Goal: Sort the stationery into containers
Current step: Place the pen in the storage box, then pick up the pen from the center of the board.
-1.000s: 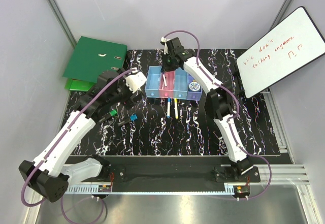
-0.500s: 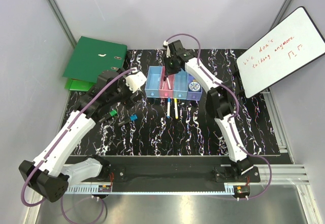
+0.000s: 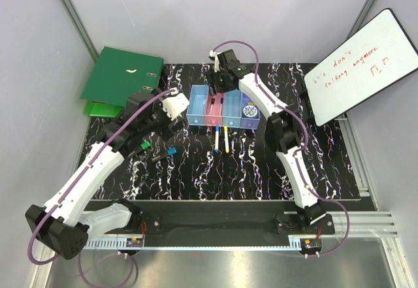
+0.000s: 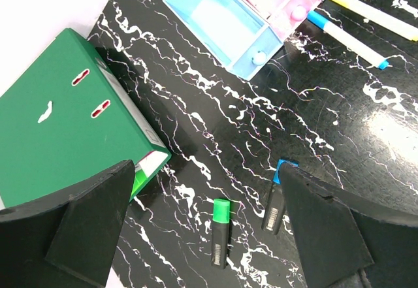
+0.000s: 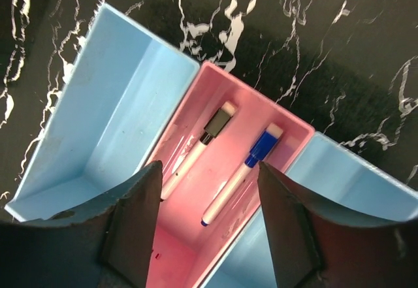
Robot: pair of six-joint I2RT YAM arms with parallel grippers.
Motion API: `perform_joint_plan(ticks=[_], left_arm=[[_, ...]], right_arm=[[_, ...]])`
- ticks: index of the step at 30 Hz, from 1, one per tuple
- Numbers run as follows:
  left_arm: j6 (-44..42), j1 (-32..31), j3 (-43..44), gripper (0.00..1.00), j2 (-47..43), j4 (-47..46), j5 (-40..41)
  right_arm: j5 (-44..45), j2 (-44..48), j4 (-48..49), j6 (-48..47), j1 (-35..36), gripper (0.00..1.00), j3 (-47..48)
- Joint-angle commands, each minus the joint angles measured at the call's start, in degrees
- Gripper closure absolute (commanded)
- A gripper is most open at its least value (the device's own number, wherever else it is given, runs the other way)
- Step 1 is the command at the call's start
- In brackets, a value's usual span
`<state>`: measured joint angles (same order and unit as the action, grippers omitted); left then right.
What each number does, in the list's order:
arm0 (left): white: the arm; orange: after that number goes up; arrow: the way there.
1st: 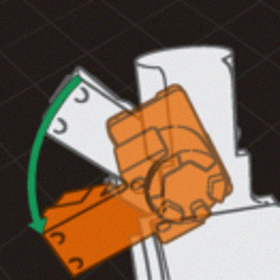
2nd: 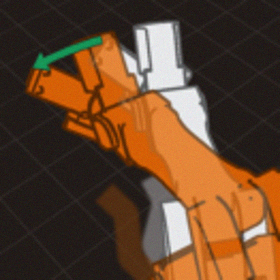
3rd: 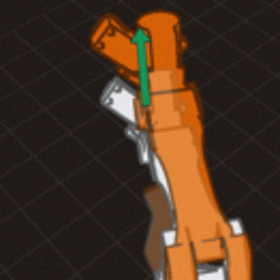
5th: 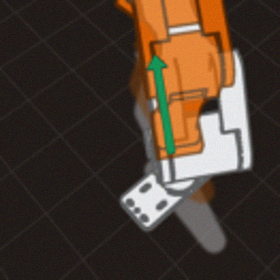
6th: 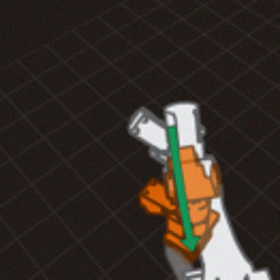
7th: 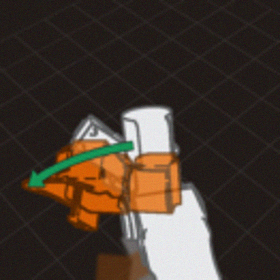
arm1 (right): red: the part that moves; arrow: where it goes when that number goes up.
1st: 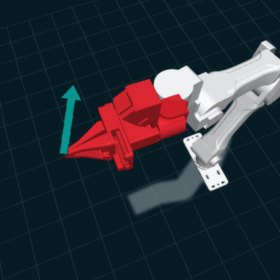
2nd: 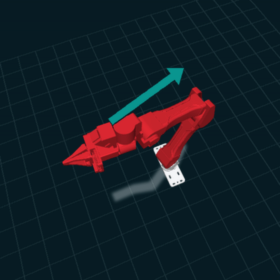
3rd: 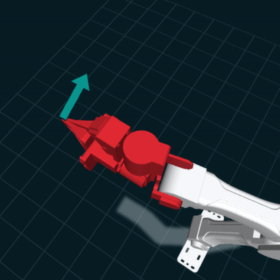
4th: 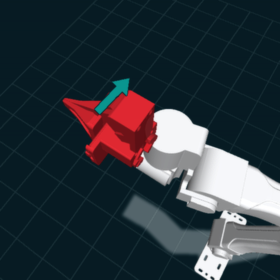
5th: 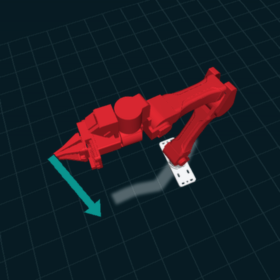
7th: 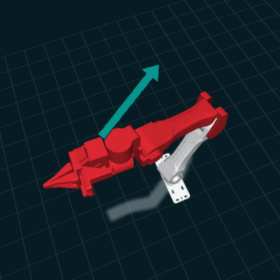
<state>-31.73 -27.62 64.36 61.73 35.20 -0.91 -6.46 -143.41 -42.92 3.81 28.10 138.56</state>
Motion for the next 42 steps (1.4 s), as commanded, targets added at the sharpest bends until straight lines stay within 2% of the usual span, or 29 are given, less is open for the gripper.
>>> perform_joint_plan(ticks=[1,8,11,14,18,26,35,42], left_arm=[[-1.8,0.4,-3.7,0.01,0.4,-3.0,-0.6],[-4.0,0.5,-9.9,0.01,1.3,-4.4,0.3],[-4.0,0.5,-11.8,0.01,2.6,-4.4,0.7],[-4.1,0.5,-14.1,0.01,3.0,-4.3,2.9],[-4.0,0.5,-17.4,0.01,4.4,-4.4,2.5],[-3.5,0.6,-23.6,0.01,10.0,-12.3,5.7],[-0.1,1.2,-22.0,0.01,19.6,-16.7,4.3],[-1.1,2.6,-20.5,0.01,22.1,-13.2,2.3]], right_arm=[[2.2,5.0,1.6,-3.6,-0.3,0.31,6.9],[4.6,14.4,1.5,-17.0,-0.3,0.29,10.4],[5.6,20.4,0.6,-22.0,-0.3,0.29,6.3],[8.1,26.3,-0.8,-24.8,-0.3,0.29,-2.0],[12.0,33.2,-2.9,-26.2,-0.1,0.29,-9.3],[14.9,42.8,-2.9,-26.7,-0.2,0.29,-16.6],[15.7,49.7,-2.9,-26.8,-0.1,0.29,-23.5],[15.9,51.0,-2.7,-26.5,-0.2,0.30,-25.2]])
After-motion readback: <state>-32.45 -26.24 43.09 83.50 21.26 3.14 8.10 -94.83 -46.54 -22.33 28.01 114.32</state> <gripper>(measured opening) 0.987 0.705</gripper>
